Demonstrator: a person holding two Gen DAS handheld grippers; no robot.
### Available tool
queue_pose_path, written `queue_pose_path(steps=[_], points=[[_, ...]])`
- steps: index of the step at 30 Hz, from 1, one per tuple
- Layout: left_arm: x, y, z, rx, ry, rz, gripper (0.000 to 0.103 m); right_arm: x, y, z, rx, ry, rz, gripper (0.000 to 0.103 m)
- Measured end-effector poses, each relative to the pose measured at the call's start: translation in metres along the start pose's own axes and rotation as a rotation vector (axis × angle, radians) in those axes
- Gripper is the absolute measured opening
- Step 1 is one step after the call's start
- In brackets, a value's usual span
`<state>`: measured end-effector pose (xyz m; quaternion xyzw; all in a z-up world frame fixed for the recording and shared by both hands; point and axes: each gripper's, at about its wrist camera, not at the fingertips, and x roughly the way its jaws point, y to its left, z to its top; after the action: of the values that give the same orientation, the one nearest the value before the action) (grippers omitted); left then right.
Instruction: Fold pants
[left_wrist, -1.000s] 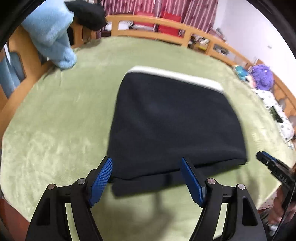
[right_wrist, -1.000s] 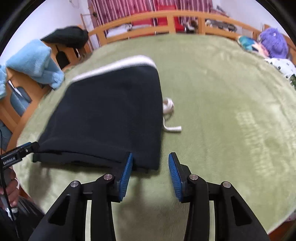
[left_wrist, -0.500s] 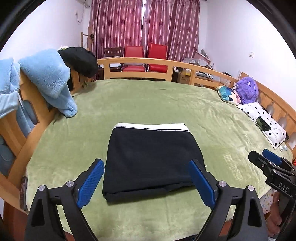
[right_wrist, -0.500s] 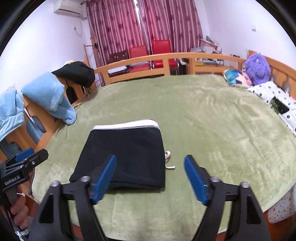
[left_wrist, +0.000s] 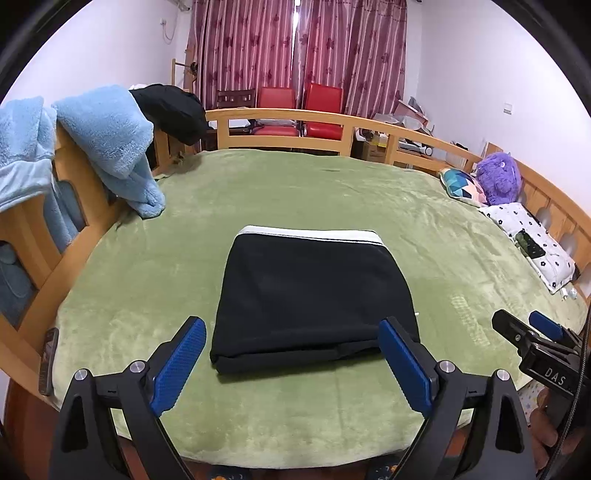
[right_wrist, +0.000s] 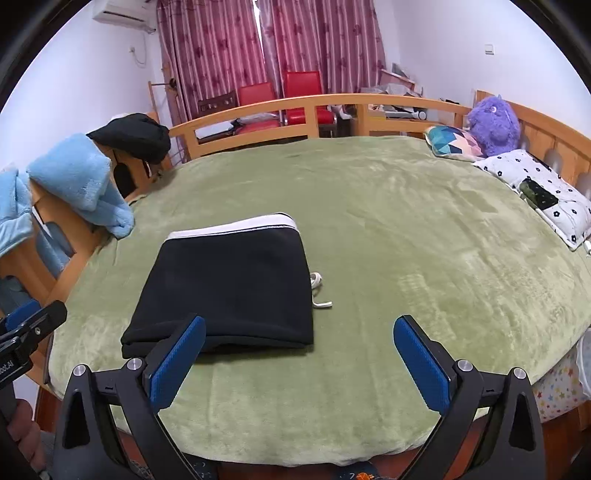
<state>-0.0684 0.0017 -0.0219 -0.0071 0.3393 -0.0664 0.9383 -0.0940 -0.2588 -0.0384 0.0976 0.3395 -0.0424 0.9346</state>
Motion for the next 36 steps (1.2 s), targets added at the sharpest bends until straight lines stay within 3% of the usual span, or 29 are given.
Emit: queue_pose_path(steps=[36], points=[[0.0,-0.001,-0.001,0.004,-0.002,0.007,0.095,-0.021,0.008,0.002,-0.005,-0.048,-0.017,0.101]])
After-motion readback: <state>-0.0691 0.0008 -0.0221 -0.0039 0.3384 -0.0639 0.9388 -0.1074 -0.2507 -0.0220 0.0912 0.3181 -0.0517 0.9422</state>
